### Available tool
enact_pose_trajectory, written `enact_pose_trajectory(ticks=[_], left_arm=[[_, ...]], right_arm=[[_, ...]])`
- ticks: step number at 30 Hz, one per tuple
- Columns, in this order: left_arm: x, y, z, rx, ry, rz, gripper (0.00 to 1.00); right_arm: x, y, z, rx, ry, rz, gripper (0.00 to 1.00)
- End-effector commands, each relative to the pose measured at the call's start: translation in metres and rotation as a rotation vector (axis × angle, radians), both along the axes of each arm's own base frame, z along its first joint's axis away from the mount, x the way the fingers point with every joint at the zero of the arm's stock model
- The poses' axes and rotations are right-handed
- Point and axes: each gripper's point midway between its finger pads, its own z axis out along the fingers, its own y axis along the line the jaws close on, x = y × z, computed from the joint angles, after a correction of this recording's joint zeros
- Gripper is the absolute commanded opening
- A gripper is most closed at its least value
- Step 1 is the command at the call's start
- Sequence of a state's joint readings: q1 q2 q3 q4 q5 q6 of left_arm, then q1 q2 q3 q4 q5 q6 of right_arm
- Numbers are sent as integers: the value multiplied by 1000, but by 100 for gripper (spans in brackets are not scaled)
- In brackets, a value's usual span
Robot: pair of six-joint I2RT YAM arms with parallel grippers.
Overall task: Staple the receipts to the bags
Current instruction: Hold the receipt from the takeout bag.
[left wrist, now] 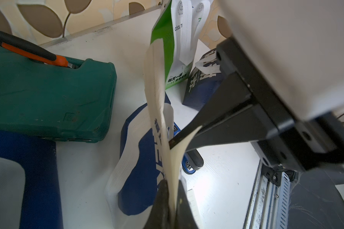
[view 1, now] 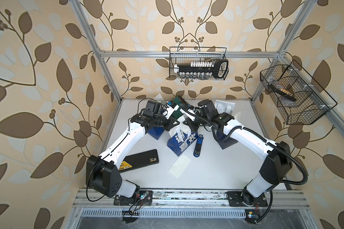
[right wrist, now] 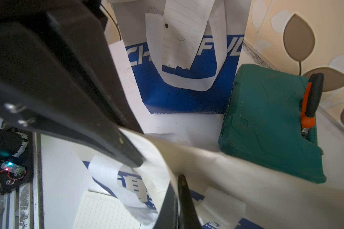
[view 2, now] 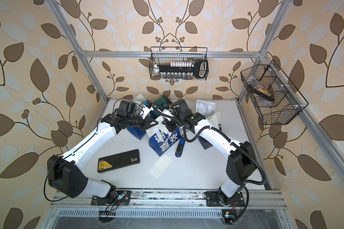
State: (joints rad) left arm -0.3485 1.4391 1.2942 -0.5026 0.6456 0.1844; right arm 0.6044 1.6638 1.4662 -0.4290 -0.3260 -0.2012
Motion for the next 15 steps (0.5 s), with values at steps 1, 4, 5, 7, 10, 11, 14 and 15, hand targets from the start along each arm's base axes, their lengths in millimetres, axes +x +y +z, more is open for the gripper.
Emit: enact_pose_trajectory(ticks=[1, 4, 5, 7, 10, 11, 14, 15], left_arm=[[-3, -6, 19, -17, -44, -35, 8], [-2, -6, 20, -17, -46, -32, 8], [-2, -6, 20, -15, -48, -30, 8], [-2, -5, 20, -13, -48, -29, 8], [-1, -5, 21, -13, -49, -27, 8], [-1, -5, 20, -12, -48, -26, 8], [-1, -5, 21, -11, -51, -24, 8], [-1, -4, 20, -9, -51, -22, 8]], right_arm=[[3, -5, -3, 25, 38, -31, 0], [-1, -4, -9, 43, 87, -28, 0], [-2, -4, -11, 47, 98, -26, 0], [-4, -4, -14, 50, 116, -29, 0], [-7, -5, -20, 44, 141, -33, 0], [-8, -6, -20, 48, 143, -33, 1], [-9, -9, -22, 56, 151, -46, 9], [-9, -10, -23, 59, 158, -49, 9]])
